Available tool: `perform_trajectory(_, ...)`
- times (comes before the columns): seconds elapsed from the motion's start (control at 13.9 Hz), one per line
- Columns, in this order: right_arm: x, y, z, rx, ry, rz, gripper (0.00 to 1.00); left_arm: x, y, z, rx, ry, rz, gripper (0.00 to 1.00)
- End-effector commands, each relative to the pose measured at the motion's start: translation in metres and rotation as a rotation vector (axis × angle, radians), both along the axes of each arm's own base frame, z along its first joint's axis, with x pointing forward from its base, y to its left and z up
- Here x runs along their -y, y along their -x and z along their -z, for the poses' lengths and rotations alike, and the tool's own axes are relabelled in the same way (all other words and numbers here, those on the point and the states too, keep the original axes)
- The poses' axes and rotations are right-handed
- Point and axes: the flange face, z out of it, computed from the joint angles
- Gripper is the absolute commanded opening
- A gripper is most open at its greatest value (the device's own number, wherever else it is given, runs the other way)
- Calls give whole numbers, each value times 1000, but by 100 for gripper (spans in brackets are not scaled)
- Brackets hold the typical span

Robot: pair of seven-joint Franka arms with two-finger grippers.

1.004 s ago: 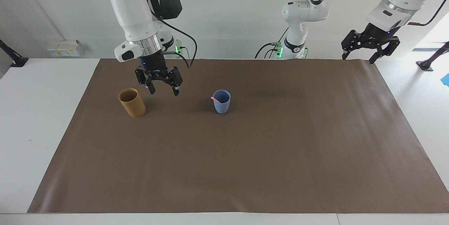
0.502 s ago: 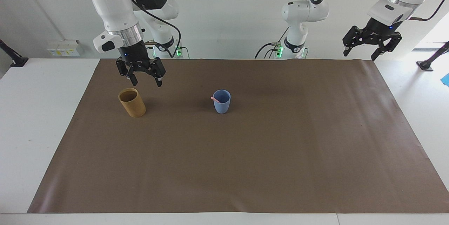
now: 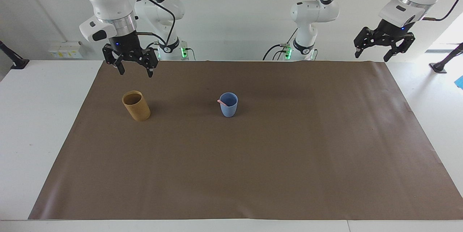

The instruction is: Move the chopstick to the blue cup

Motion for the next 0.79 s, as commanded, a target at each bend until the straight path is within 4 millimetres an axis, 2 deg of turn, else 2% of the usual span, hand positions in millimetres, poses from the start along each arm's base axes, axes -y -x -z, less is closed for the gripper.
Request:
perform_trajectory(0.0, 3, -10, 0, -11, -6, -8, 100, -5, 4, -4, -8, -13, -4, 100)
perform_trajectory(0.5, 0, -2, 8, -31, -21, -8, 100, -4, 4, -5, -7, -13, -4, 100)
perform_trajectory(0.72, 5, -1, 5, -8, -57, 6, 100, -5, 5, -5, -8, -13, -5, 100)
